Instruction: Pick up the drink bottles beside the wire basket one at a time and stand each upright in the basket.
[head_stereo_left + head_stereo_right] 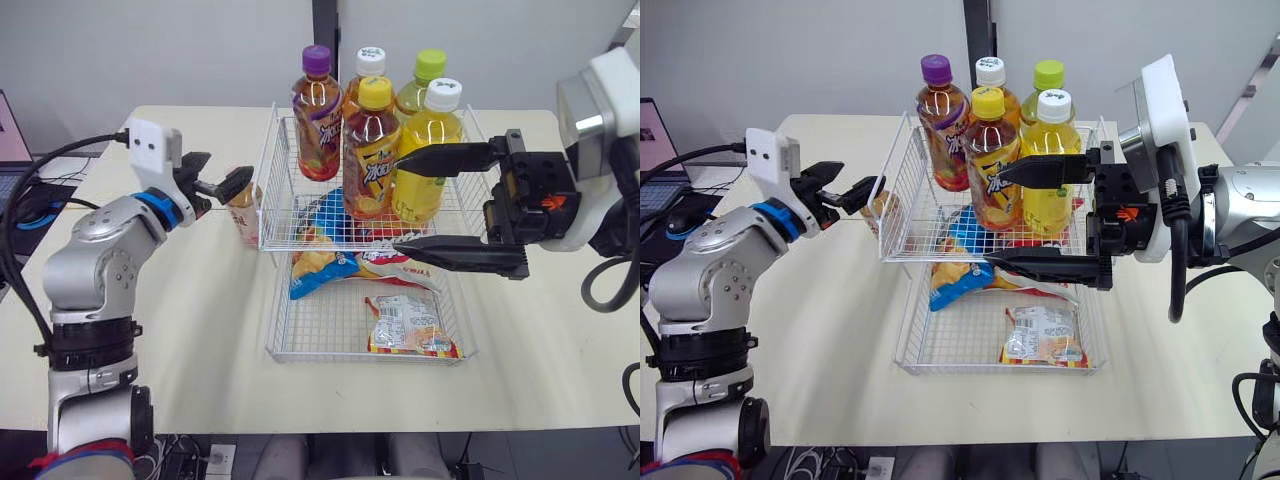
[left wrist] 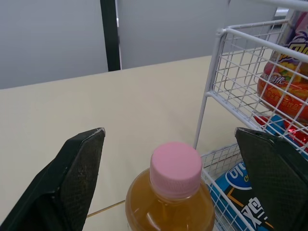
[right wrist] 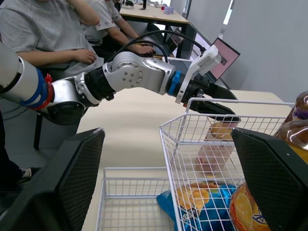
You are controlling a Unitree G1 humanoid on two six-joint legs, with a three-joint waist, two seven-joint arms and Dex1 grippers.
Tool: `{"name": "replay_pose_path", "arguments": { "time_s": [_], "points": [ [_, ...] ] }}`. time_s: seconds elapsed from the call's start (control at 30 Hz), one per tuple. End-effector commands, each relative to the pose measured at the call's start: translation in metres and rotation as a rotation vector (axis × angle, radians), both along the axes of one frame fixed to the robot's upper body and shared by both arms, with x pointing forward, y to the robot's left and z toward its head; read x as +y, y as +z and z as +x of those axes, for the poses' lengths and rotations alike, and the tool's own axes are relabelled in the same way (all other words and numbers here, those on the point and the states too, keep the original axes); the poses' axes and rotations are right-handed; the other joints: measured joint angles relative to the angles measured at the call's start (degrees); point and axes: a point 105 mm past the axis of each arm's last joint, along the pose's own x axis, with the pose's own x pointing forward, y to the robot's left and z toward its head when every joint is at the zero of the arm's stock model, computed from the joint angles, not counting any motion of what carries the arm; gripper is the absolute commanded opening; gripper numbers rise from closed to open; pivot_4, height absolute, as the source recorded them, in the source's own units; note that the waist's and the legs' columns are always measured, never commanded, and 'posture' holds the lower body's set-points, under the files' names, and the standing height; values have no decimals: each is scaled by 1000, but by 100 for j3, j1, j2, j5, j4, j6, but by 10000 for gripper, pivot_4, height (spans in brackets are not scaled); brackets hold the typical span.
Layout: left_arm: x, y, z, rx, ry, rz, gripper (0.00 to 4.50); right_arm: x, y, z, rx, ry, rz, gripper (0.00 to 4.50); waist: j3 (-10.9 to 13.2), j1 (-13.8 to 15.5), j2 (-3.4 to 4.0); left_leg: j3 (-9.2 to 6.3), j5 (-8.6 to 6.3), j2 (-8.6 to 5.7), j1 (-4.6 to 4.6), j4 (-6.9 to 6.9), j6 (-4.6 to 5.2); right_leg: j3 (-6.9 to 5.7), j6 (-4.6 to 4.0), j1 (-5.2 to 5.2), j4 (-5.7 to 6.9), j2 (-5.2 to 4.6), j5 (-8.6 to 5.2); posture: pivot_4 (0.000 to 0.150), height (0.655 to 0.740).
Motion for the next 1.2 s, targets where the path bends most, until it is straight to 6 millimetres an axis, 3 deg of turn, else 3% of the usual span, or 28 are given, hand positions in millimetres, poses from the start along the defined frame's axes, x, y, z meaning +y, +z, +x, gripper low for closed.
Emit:
{"name": "replay_pose_path", "arguments": {
  "time_s": [0.03,0.57,0.67,0.93,1.2],
  "points": [
    [-2,2,6,-5,12,10,44915,-2,8,-7,-39,4,13,45000,0,1,0,0,0,0,0,0,0,1,0,0,0,0,0,1500,7400],
    [-9,-3,14,15,-6,-2,44915,-3,8,-7,-39,-4,13,45000,0,9,0,-3,0,-1,-2,1,0,-1,0,0,-1,-1,0,1500,7400],
    [-7,-4,16,16,-1,-4,38553,-3,8,-7,-40,-4,13,45000,0,9,0,-3,0,-1,-2,1,0,-1,0,0,-1,-1,0,1500,7400],
    [-9,-6,19,14,-19,1,13744,-4,7,-8,-33,-1,8,45000,0,10,0,-3,0,-1,-2,1,0,-1,0,0,-1,-1,0,1500,7400],
    [-1,6,9,-31,-22,-9,13540,-5,7,-8,-30,-9,8,45000,0,13,0,-4,0,-2,-4,1,0,-2,0,0,-1,-2,0,1500,7400]
  ]
}}
